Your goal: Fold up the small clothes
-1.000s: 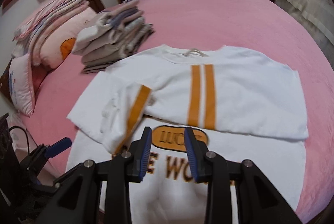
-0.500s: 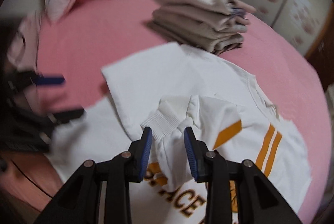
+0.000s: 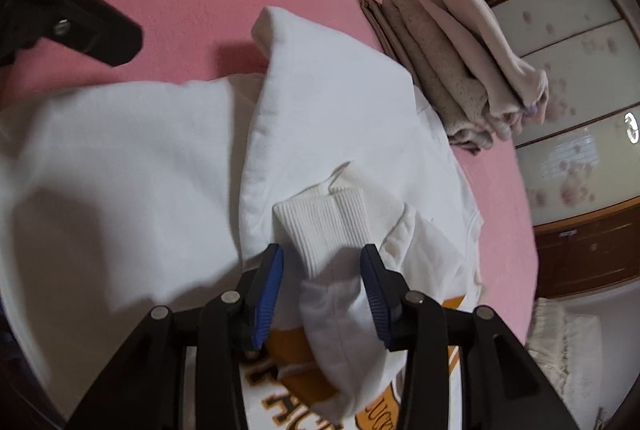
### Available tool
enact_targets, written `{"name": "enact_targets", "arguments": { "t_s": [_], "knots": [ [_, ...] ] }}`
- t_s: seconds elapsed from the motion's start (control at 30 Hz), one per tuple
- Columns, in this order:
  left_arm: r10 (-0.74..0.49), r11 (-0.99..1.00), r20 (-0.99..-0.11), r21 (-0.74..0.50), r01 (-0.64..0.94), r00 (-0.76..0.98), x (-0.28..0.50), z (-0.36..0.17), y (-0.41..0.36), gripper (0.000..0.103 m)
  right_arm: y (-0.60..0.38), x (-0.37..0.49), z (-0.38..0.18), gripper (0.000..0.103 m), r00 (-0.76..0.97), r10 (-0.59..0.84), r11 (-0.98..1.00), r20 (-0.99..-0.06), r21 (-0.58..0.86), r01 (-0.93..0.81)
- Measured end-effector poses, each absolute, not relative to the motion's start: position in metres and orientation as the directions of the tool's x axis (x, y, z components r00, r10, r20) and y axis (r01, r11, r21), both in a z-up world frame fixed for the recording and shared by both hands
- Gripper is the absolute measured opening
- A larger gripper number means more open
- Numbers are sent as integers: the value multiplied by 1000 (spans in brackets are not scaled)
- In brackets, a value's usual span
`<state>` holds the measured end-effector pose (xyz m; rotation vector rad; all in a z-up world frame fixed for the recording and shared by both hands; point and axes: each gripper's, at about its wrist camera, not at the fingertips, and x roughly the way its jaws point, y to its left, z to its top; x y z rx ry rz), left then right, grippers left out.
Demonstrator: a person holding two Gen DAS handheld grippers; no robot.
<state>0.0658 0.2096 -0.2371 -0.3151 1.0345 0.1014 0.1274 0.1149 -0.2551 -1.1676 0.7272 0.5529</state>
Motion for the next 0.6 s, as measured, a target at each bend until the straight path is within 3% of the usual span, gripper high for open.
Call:
{"name": "enact_targets", "arguments": {
  "t_s": [0.1,0.13,0.17,0.4,0.6],
  "knots": [
    [-67,951,-856,-210,-227,512,67,-236,207,81,116,138,-248,33,641,26,362,-767,-591,-721],
    [-68,952,-856,-210,-225,513,69,-235,207,80,115,142,-243,10,619,35,390,-784,-560,-731],
    [-69,953,-854,-210,-220,515,70,-235,205,80,111,147,-236,7,605,42,429,-795,-533,-729],
    [-87,967,-852,-198,-163,517,87,-233,181,80,42,180,-148,7,665,155,755,-730,-346,-557],
    [-105,973,-853,-194,-124,511,106,-238,157,80,-106,205,-105,7,772,104,985,-627,-43,-167]
  ]
}}
